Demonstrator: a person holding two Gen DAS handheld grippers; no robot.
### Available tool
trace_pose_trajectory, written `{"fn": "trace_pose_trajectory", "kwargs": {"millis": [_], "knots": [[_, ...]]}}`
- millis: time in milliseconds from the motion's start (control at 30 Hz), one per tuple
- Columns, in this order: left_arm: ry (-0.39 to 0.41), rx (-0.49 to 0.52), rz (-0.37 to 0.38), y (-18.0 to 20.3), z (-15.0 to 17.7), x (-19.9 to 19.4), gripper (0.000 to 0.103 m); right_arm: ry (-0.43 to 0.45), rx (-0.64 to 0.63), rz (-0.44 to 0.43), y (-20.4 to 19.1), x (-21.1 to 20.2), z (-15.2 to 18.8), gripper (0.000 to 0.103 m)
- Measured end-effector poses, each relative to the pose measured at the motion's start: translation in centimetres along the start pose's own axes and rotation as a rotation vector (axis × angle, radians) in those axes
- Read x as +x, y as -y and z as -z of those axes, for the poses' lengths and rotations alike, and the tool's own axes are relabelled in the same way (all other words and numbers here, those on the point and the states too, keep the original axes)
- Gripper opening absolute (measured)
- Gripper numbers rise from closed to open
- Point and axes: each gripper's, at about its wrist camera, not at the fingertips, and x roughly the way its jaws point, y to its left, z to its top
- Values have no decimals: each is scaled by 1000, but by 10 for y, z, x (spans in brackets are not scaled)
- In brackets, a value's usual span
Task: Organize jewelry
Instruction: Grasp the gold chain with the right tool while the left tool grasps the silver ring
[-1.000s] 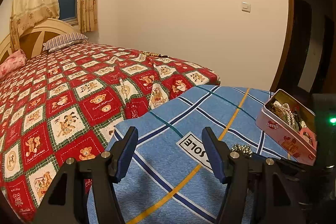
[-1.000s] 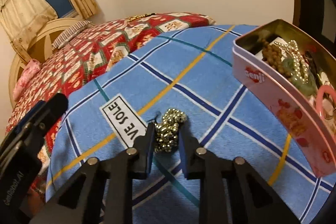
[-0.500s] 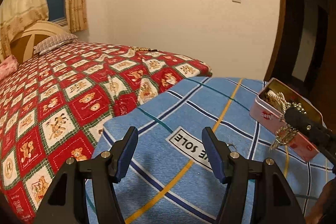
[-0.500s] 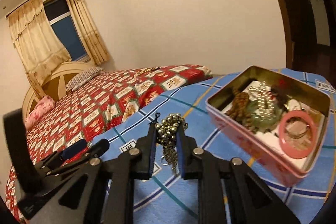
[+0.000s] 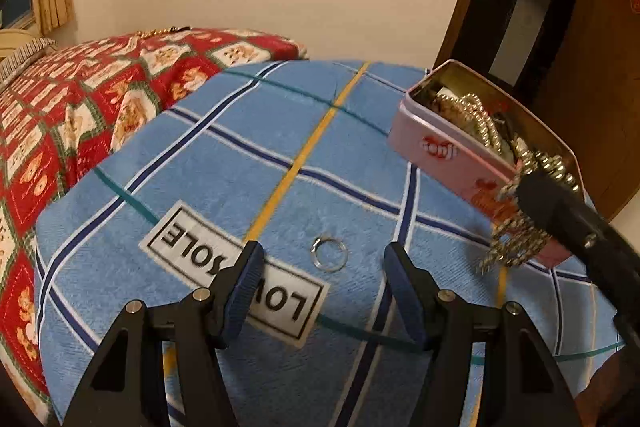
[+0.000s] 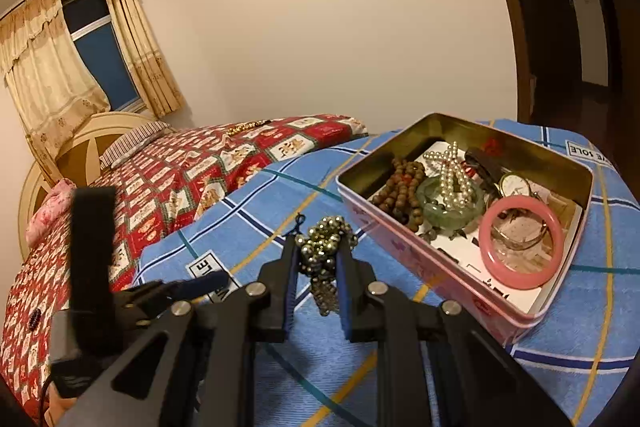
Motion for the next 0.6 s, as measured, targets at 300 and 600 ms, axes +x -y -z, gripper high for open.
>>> {"fn": "trace_pose_trajectory", "kwargs": {"millis": [300,600], "knots": [[-19,87,-92,17,2,4,38,-8,9,-8,2,4,-1,20],[-16,104,-83,18,0,5,19,-15,16,11,5,5,1,20]]}}
